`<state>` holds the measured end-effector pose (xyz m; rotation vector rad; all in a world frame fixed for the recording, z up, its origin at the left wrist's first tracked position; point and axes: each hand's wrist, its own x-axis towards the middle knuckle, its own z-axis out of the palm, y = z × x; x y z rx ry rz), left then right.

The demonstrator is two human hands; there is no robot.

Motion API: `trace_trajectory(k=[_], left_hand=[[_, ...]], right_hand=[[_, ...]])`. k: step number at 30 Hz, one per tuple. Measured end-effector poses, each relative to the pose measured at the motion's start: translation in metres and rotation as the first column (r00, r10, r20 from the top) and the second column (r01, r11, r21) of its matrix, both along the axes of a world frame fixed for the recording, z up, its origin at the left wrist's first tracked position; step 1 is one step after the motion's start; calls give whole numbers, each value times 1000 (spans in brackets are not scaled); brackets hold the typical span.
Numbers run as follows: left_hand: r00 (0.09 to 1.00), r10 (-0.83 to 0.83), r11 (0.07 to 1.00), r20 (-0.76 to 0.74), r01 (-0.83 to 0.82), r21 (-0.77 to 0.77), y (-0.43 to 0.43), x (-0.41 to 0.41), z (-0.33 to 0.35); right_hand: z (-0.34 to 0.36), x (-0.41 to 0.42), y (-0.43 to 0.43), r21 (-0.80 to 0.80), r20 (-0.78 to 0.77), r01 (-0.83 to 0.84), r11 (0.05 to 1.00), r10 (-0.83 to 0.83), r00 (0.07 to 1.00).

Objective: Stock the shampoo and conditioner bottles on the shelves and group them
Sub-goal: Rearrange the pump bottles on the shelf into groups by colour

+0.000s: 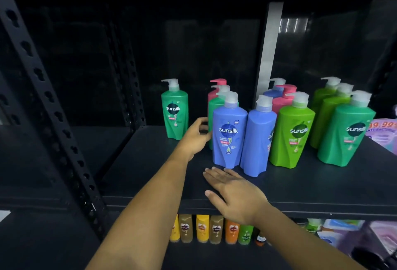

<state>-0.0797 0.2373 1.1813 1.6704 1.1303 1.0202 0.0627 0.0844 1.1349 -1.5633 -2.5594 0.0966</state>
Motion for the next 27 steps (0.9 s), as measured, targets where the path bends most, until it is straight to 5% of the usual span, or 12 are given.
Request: trace_trajectory(k=[27], left_hand=[[999,-41,999,5,41,20,2,-14,-24]], right_hand=[[2,-1,-1,0,14,18,1000,-18,1000]])
